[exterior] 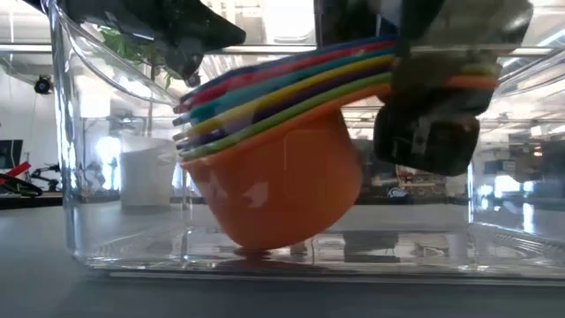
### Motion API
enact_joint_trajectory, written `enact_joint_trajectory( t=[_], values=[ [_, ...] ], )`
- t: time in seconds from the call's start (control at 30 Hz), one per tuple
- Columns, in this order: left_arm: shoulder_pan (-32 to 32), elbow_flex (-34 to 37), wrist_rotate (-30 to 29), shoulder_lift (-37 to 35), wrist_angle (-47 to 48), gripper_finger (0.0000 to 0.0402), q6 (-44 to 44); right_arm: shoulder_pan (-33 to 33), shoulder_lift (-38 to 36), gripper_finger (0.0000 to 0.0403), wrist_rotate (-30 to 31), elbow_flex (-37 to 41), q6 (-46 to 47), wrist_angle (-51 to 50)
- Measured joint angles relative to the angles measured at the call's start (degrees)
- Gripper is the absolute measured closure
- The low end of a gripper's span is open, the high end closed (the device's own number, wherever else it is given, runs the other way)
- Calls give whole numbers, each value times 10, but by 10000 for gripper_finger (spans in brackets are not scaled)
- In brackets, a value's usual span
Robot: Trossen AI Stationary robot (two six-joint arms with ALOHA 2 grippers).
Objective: Nest measuring cups in basket
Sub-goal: Put the nested colored measuring cups into the transparent bin
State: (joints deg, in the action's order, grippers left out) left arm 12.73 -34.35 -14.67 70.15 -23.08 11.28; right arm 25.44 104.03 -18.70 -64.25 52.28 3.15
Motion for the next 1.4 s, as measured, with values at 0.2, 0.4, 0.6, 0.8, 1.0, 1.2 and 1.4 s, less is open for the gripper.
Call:
enact_joint_trajectory(
  t=[0.2,0.4,0.6,0.8,1.0,1.2,1.4],
  values=[
    [4,0,0,3,0,402,2,-6,4,332,-10,1,7,-15],
    [4,0,0,10,-1,402,2,-7,-14,258,-7,-2,6,-60],
    [4,0,0,10,-1,402,2,-10,-26,223,-8,-4,5,-131],
    [4,0,0,10,-1,402,2,-10,-43,218,-7,-14,7,-176],
    [4,0,0,10,-1,402,4,-12,-60,218,-7,-25,-6,-180],
    [7,0,3,15,-3,402,14,-13,-60,222,5,-29,-11,-179],
    [7,-3,22,43,-3,402,15,-13,-58,222,11,-21,-35,-181]
  ],
)
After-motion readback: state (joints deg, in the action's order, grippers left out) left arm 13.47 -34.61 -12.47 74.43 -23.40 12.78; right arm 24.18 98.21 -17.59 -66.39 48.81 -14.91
